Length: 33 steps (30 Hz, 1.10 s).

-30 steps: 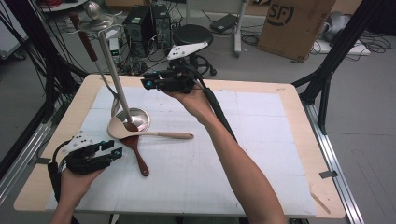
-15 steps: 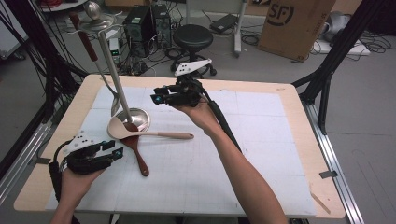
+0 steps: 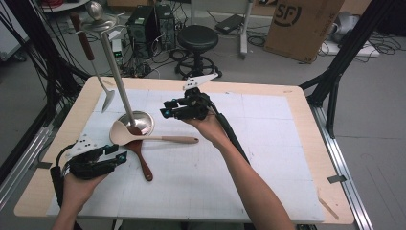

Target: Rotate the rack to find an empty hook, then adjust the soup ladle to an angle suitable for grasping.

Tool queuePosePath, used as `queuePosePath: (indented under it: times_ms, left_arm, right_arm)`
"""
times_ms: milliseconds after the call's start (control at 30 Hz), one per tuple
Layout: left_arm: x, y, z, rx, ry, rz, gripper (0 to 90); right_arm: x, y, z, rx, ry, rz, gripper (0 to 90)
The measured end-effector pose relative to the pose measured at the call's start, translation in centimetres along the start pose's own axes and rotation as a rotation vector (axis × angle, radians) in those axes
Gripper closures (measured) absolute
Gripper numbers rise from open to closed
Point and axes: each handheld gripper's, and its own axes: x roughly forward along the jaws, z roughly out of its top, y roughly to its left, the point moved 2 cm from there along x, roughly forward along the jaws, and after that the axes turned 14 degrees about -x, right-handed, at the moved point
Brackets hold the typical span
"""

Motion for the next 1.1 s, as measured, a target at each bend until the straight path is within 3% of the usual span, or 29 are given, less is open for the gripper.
queuePosePath:
  times_ms: [400,800,1100]
  left_arm:
    - [0.0,0.0,0.0,0.001,0.0,0.002,50.1]
    - [0.1,-0.1,0.0,0.005,0.004,-0.002,49.5]
    - [0.2,-0.3,0.0,0.008,0.006,0.0,49.0]
  right_arm:
    - [0.8,0.2,-4.0,0.055,0.076,0.005,57.6]
    - [1.3,0.5,-7.5,0.078,0.12,-0.009,55.3]
    - [1.8,0.9,-9.0,0.086,0.146,-0.009,54.7]
